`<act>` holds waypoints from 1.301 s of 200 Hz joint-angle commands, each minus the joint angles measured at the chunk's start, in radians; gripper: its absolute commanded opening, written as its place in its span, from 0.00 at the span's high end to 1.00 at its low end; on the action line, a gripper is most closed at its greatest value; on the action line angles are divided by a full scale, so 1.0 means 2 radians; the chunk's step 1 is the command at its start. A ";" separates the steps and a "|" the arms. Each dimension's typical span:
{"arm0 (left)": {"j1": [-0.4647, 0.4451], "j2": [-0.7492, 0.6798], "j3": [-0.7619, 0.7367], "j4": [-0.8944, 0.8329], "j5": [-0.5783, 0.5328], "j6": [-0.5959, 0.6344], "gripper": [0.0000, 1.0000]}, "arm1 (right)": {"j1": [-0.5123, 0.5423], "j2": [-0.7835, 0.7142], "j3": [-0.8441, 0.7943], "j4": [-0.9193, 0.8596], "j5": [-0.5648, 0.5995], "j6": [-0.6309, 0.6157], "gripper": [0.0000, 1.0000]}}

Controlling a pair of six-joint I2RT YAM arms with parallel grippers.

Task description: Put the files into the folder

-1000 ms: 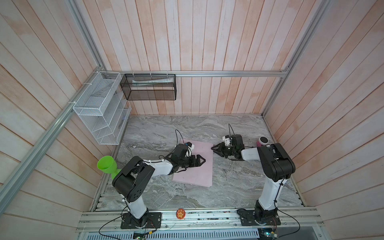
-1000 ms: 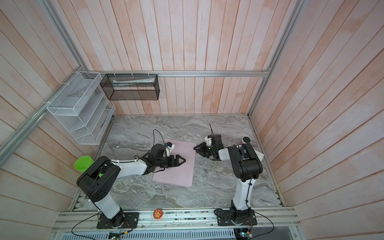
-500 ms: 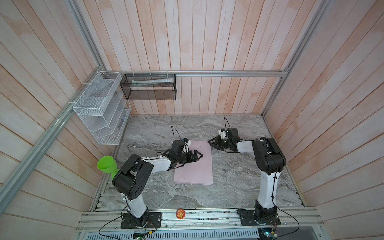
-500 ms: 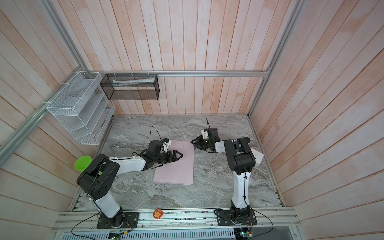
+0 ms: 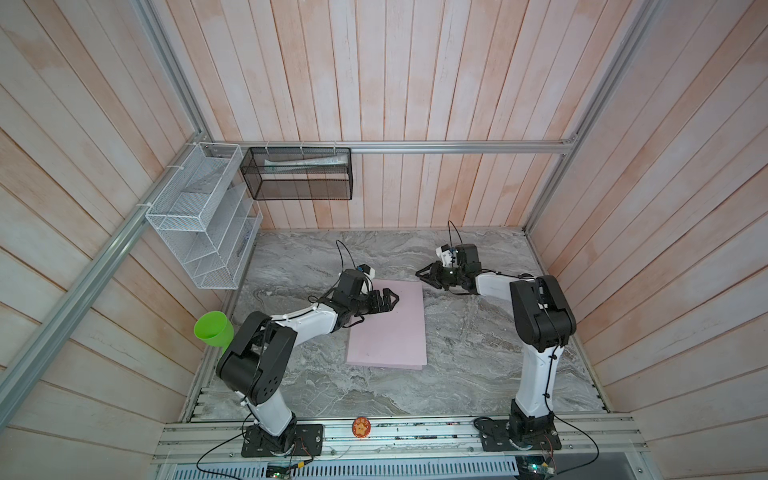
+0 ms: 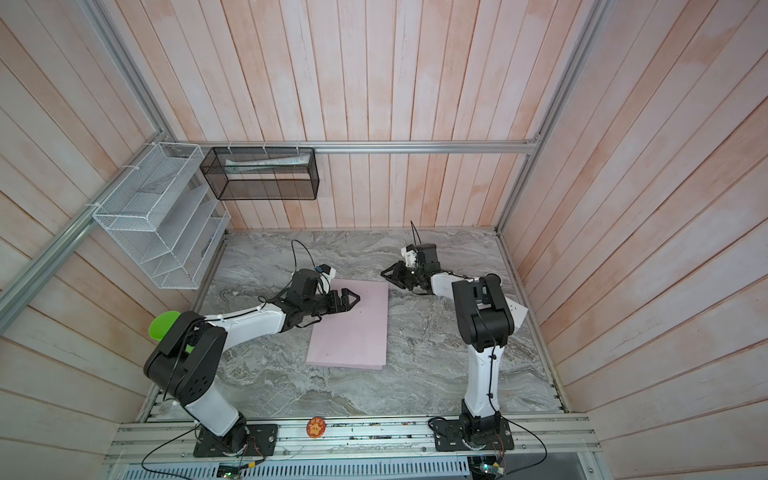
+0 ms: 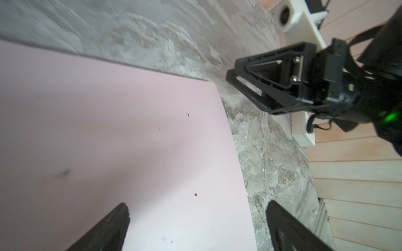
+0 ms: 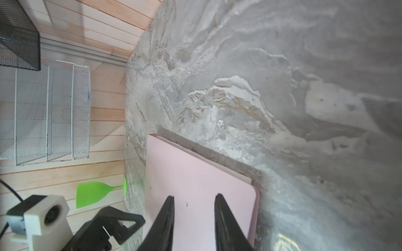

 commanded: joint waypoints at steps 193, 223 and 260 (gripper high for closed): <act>0.150 -0.273 -0.395 0.390 -0.429 0.220 0.00 | 0.054 -0.454 -0.359 0.112 0.394 -0.207 0.02; 0.194 -0.177 -0.377 0.506 -0.360 0.266 0.00 | 0.035 -0.451 -0.367 0.121 0.417 -0.202 0.02; 0.252 -0.103 -0.339 0.508 -0.268 0.249 0.00 | 0.005 -0.464 -0.414 0.192 0.499 -0.249 0.02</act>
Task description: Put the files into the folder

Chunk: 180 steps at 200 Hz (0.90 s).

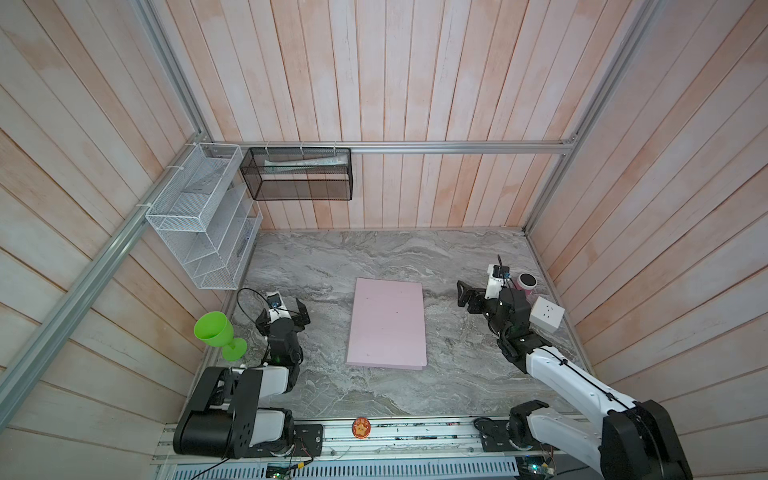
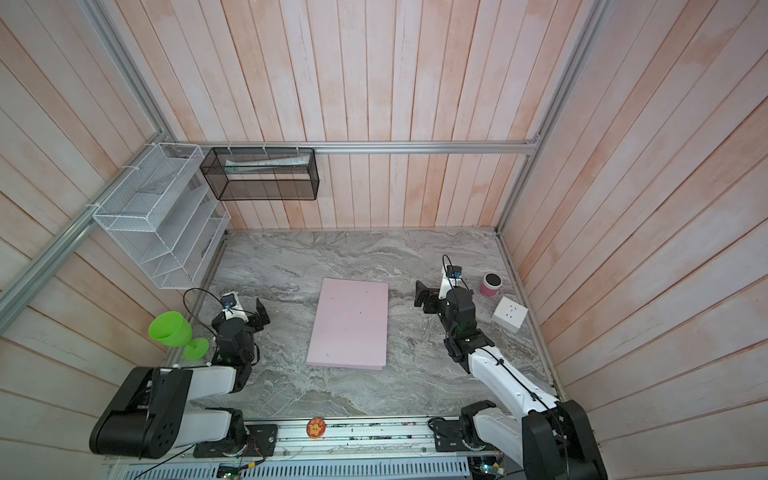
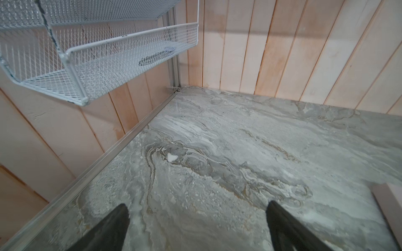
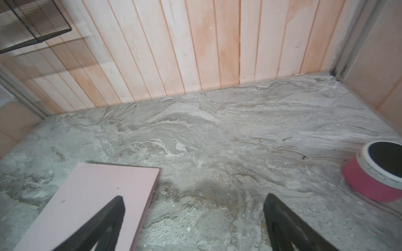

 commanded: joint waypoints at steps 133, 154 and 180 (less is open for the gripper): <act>0.024 0.067 0.049 0.050 0.116 0.011 0.00 | -0.169 0.199 -0.115 0.393 0.042 -0.082 0.02; 0.023 0.066 0.049 0.050 0.116 0.011 0.00 | -0.144 0.244 -0.133 0.481 0.064 -0.108 0.02; 0.023 0.067 0.050 0.048 0.116 0.011 0.00 | -0.144 0.220 -0.112 0.399 0.062 -0.106 0.02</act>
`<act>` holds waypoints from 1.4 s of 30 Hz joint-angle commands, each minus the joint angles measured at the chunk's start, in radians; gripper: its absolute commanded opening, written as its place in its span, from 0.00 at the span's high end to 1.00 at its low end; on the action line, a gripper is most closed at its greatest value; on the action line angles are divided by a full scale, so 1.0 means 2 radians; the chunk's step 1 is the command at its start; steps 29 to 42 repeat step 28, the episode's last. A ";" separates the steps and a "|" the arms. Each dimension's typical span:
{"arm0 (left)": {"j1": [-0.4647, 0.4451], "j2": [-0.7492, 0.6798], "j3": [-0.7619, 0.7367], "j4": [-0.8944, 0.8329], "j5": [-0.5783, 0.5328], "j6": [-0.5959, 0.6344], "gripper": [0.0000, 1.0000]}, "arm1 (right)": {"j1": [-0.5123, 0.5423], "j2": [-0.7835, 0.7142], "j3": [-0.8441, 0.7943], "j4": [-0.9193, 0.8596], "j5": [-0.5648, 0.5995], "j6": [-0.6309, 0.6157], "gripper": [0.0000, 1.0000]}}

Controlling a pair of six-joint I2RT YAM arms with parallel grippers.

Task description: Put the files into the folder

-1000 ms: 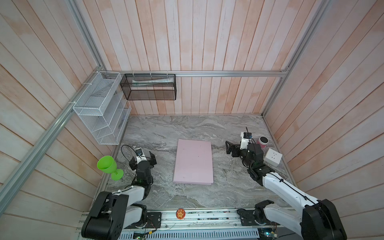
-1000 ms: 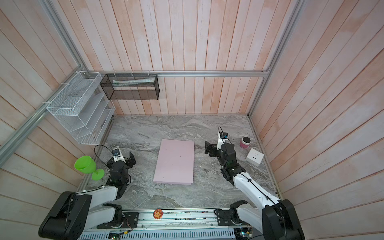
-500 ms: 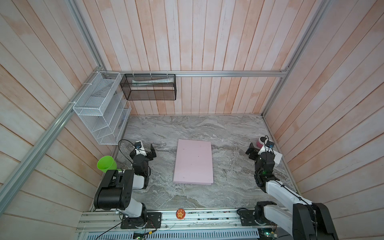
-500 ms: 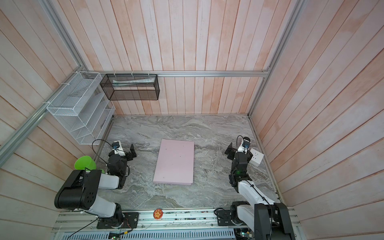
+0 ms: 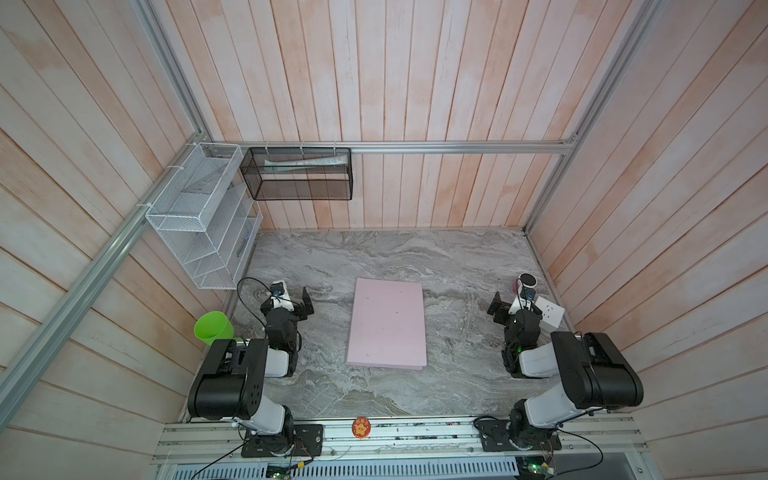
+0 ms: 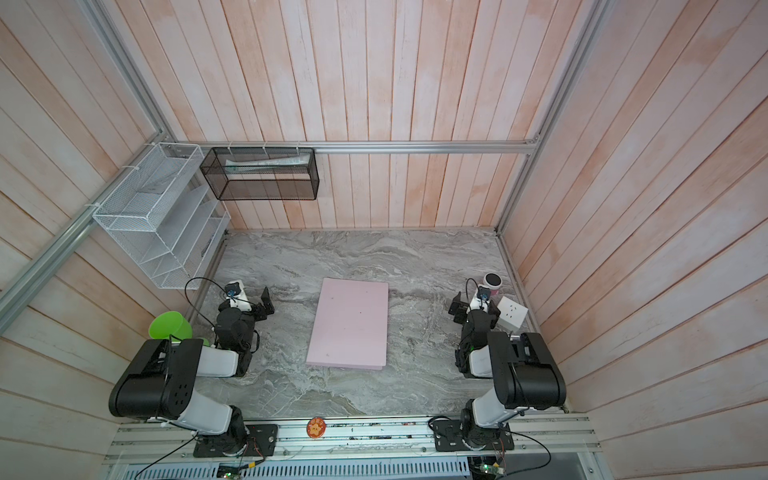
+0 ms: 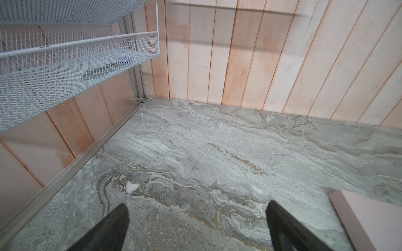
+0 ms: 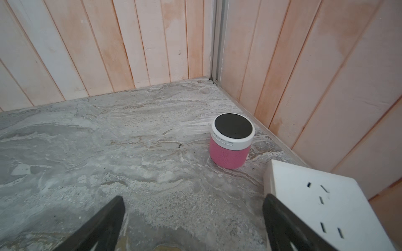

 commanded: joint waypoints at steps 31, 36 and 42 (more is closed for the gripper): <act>0.009 0.001 0.017 -0.015 0.039 0.009 0.00 | -0.009 -0.019 0.017 -0.009 -0.027 -0.013 0.02; 0.009 0.001 0.017 -0.015 0.039 0.009 0.00 | -0.009 -0.019 0.017 -0.009 -0.027 -0.013 0.02; 0.009 0.001 0.017 -0.015 0.039 0.009 0.00 | -0.009 -0.019 0.017 -0.009 -0.027 -0.013 0.02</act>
